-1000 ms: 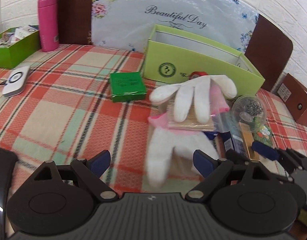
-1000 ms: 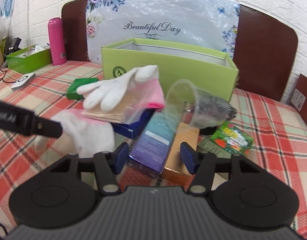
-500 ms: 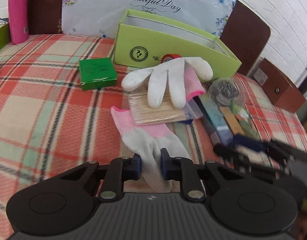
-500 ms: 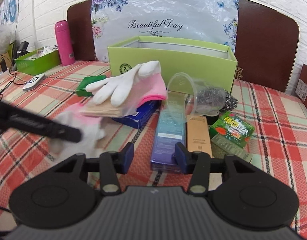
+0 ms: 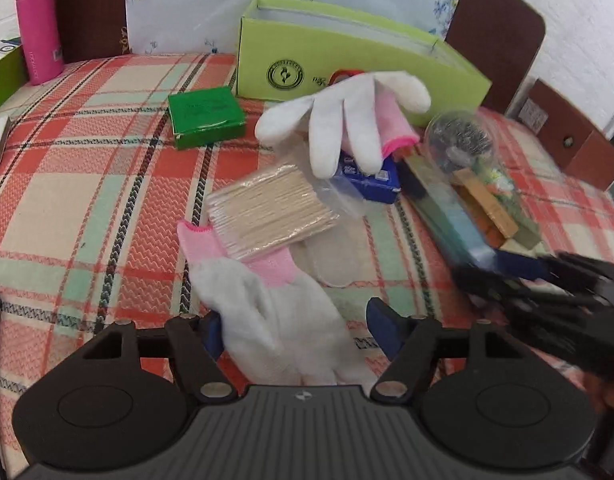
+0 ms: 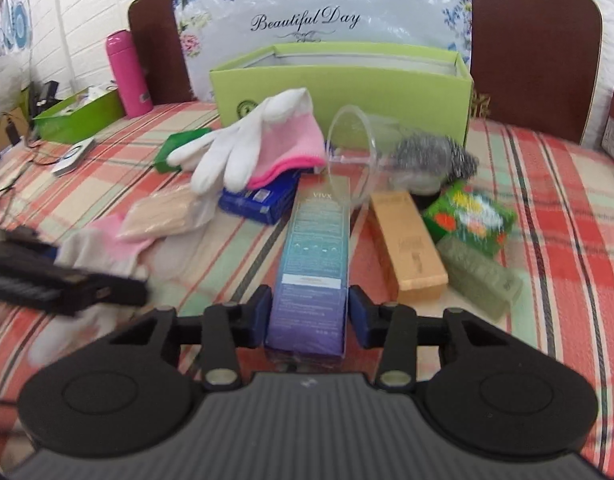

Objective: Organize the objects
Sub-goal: 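Carry the glove with the left tool while the right tool carries the tall box into the green box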

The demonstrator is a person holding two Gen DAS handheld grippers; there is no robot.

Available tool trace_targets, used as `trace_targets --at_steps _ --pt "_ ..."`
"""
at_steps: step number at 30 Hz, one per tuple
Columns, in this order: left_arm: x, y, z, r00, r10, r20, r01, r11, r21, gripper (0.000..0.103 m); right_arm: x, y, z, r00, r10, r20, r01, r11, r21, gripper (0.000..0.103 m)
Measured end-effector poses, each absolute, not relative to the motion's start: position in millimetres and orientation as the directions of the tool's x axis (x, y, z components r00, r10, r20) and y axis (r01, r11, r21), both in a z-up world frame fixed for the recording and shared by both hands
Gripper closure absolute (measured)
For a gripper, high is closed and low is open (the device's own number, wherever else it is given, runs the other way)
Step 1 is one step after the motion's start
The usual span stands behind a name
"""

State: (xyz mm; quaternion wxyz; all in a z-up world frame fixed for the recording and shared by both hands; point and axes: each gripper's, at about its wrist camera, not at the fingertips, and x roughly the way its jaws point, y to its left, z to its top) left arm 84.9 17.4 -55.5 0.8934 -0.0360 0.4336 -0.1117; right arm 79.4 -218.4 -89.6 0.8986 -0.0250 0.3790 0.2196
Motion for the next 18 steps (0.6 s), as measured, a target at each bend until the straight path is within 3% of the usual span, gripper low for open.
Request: trace_targets --at_steps 2,4,8,11,14,16,18 --pt "85.3 10.4 -56.2 0.612 -0.226 -0.758 0.200 0.971 -0.129 0.037 64.1 -230.7 -86.9 0.590 0.411 -0.695 -0.431 0.888 0.159 0.063" --pt "84.1 4.1 -54.1 0.608 -0.230 -0.760 0.243 0.965 -0.098 0.076 47.7 -237.5 -84.5 0.566 0.420 -0.709 -0.461 0.875 0.151 0.063" --pt "64.7 -3.6 -44.3 0.507 -0.442 -0.740 0.452 0.867 -0.208 0.084 33.5 -241.5 -83.8 0.556 0.399 -0.729 -0.475 0.872 0.114 0.062" --pt "47.0 -12.8 -46.3 0.497 -0.420 -0.759 0.498 0.855 -0.147 0.083 36.7 -240.5 -81.6 0.578 0.398 -0.713 -0.451 0.883 0.127 0.057" --pt "43.0 -7.0 -52.2 0.504 -0.376 -0.778 0.449 0.883 -0.136 0.066 40.7 -236.1 -79.8 0.593 0.395 -0.702 -0.449 0.886 0.119 0.057" --pt "44.5 -2.4 -50.2 0.511 -0.376 -0.773 0.410 0.897 -0.165 0.036 42.2 -234.7 -80.8 0.590 0.400 -0.701 -0.455 0.882 0.121 0.057" --pt "47.3 -4.4 -49.8 0.536 -0.342 -0.772 0.378 0.915 -0.143 0.029 42.7 -233.0 -82.6 0.588 0.399 -0.704 -0.456 0.882 0.119 0.057"
